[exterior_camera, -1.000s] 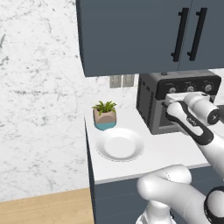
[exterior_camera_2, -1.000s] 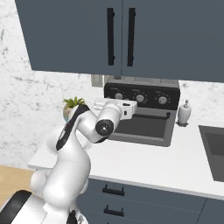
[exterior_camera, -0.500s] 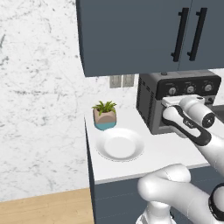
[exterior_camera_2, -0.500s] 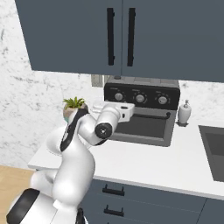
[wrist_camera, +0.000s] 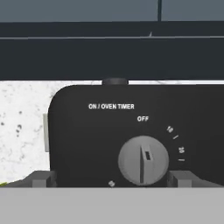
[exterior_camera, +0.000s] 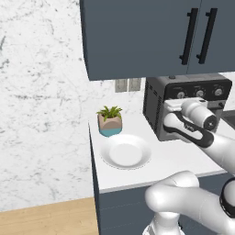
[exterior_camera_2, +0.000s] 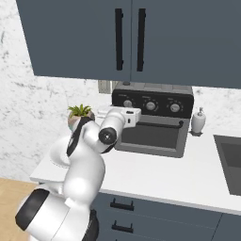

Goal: Pick up the kebab skewer and baguette bread, and place them inside the toaster oven. Close the toaster oven door and start by setting the timer.

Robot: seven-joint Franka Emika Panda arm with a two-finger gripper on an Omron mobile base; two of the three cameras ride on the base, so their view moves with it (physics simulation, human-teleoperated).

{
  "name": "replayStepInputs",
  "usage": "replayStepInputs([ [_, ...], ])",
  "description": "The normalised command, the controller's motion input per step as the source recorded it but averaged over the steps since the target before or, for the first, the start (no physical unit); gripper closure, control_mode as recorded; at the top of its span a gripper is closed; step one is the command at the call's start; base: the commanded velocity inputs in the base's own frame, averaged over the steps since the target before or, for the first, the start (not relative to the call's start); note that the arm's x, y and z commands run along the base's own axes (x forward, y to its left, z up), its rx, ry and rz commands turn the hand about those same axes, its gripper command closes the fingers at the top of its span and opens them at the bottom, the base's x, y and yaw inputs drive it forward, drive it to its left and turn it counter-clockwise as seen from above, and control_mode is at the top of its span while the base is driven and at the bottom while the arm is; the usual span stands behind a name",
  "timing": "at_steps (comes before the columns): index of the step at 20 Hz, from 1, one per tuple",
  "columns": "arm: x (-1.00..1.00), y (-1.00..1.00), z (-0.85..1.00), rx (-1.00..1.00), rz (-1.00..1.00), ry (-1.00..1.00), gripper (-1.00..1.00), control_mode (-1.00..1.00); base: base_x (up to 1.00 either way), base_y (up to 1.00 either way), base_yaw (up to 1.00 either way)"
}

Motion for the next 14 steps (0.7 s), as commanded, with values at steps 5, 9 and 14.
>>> replayStepInputs([
  [5,0.09,-0.05,0.00,0.00,0.00,0.00,-1.00,-1.00,0.00,0.00,0.00],
  [9,0.02,-0.10,0.00,0.00,0.00,0.00,-1.00,-1.00,0.00,0.00,0.00],
  [14,0.00,-0.11,0.00,0.00,0.00,0.00,-1.00,-1.00,0.00,0.00,0.00],
])
